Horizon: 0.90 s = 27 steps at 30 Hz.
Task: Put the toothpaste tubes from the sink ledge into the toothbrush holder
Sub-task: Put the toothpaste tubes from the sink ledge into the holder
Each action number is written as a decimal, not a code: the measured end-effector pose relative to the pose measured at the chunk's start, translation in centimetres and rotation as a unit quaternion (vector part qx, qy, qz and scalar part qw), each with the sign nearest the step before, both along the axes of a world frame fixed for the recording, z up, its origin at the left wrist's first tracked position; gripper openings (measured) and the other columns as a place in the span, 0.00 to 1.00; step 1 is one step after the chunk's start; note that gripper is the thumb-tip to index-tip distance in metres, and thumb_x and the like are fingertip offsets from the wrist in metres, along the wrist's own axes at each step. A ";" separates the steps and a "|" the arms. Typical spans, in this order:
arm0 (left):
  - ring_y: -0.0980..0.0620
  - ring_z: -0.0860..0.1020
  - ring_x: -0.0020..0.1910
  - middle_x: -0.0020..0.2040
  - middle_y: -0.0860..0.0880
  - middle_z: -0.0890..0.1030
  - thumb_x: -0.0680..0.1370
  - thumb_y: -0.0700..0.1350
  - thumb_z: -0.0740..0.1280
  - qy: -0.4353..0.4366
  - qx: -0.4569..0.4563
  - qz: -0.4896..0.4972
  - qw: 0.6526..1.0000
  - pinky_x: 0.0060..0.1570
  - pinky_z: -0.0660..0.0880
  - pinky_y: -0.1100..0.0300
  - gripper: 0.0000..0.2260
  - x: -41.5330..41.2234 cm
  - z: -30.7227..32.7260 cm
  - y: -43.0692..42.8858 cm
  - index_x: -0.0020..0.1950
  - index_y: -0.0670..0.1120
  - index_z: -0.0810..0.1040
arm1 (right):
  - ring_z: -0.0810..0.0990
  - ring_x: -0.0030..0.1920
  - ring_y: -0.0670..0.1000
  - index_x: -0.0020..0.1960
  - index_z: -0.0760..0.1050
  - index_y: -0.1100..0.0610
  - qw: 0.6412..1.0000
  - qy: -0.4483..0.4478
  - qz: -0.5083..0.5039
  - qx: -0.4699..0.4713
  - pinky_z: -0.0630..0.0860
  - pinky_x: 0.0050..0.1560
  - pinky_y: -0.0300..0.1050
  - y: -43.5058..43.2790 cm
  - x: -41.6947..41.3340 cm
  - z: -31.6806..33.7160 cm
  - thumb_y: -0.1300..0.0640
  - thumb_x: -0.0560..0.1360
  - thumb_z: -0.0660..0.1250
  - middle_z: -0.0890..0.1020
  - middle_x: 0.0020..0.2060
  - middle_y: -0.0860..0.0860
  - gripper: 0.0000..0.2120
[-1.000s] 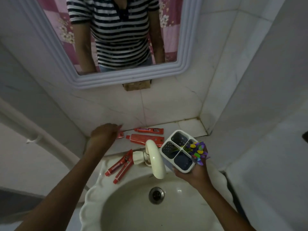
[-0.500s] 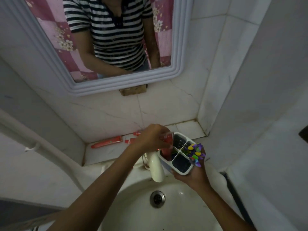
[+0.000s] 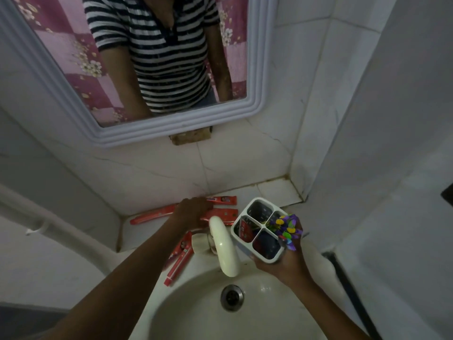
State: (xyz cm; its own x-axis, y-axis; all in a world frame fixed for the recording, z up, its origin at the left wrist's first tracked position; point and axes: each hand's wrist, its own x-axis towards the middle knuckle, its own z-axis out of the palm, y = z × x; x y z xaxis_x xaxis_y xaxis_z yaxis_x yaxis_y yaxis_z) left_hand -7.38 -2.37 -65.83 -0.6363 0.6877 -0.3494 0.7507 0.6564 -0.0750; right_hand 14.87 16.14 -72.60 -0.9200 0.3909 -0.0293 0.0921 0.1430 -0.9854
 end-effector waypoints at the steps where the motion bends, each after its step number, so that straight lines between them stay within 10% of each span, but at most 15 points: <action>1: 0.48 0.79 0.59 0.60 0.49 0.79 0.73 0.58 0.69 0.012 -0.004 -0.018 1.000 0.55 0.77 0.52 0.20 -0.2 -0.3 0.2 0.63 0.53 0.74 | 0.82 0.61 0.44 0.68 0.64 0.63 1.000 0.020 0.005 -0.020 0.82 0.55 0.38 -0.3 -0.1 0.1 0.83 0.59 0.79 0.79 0.60 0.51 0.44; 6: 0.46 0.77 0.62 0.64 0.48 0.77 0.70 0.54 0.73 -0.025 -0.029 0.004 0.999 0.58 0.75 0.51 0.29 -0.5 1.1 1.3 0.69 0.53 0.69 | 0.82 0.62 0.49 0.70 0.63 0.60 0.999 0.031 -0.007 -0.033 0.82 0.51 0.36 -0.2 -0.2 -0.4 0.82 0.62 0.77 0.78 0.63 0.57 0.43; 9: 0.51 0.81 0.43 0.57 0.45 0.82 0.70 0.50 0.75 -0.097 0.098 0.117 0.984 0.41 0.78 0.59 0.26 -0.7 3.9 1.1 0.65 0.49 0.71 | 0.81 0.59 0.38 0.69 0.61 0.64 0.998 0.034 -0.018 -0.045 0.81 0.52 0.32 -0.1 -0.2 -0.8 0.81 0.58 0.80 0.77 0.63 0.56 0.46; 13: 0.49 0.83 0.48 0.51 0.49 0.83 0.69 0.44 0.77 -0.213 0.428 0.218 0.851 0.53 0.80 0.52 0.18 0.4 8.7 1.8 0.56 0.49 0.77 | 0.78 0.64 0.41 0.70 0.61 0.59 1.000 0.025 -0.014 -0.006 0.79 0.57 0.33 0.2 0.0 -1.1 0.68 0.57 0.85 0.77 0.64 0.51 0.49; 16: 0.48 0.84 0.49 0.48 0.46 0.85 0.70 0.40 0.76 -0.312 0.506 0.169 0.787 0.56 0.80 0.51 0.11 2.4 11.3 4.2 0.51 0.43 0.81 | 0.78 0.66 0.43 0.72 0.59 0.62 0.999 0.038 -0.012 0.028 0.79 0.58 0.34 0.3 -0.1 -1.1 0.70 0.57 0.86 0.76 0.65 0.50 0.52; 20: 0.49 0.84 0.45 0.45 0.45 0.85 0.71 0.40 0.75 -0.330 0.473 0.081 0.813 0.49 0.82 0.55 0.09 4.4 10.7 7.2 0.48 0.42 0.81 | 0.79 0.65 0.45 0.71 0.61 0.59 0.998 0.029 -0.030 0.044 0.81 0.61 0.43 0.1 -0.2 -0.6 0.61 0.56 0.85 0.77 0.65 0.52 0.50; 25: 0.53 0.81 0.41 0.43 0.49 0.85 0.69 0.49 0.77 -0.162 0.321 0.021 0.933 0.44 0.80 0.53 0.09 4.9 7.5 8.6 0.45 0.49 0.84 | 0.83 0.59 0.42 0.67 0.70 0.42 0.997 -0.006 -0.013 0.077 0.82 0.60 0.57 0.3 -0.4 0.0 0.48 0.56 0.89 0.83 0.58 0.41 0.45; 27: 0.53 0.80 0.45 0.45 0.53 0.83 0.68 0.52 0.76 -0.124 0.261 0.031 0.957 0.48 0.79 0.53 0.09 4.7 6.7 8.2 0.46 0.51 0.84 | 0.81 0.63 0.50 0.71 0.65 0.55 0.996 0.012 -0.042 0.080 0.82 0.59 0.60 0.8 -0.5 -0.8 0.53 0.55 0.90 0.80 0.63 0.50 0.51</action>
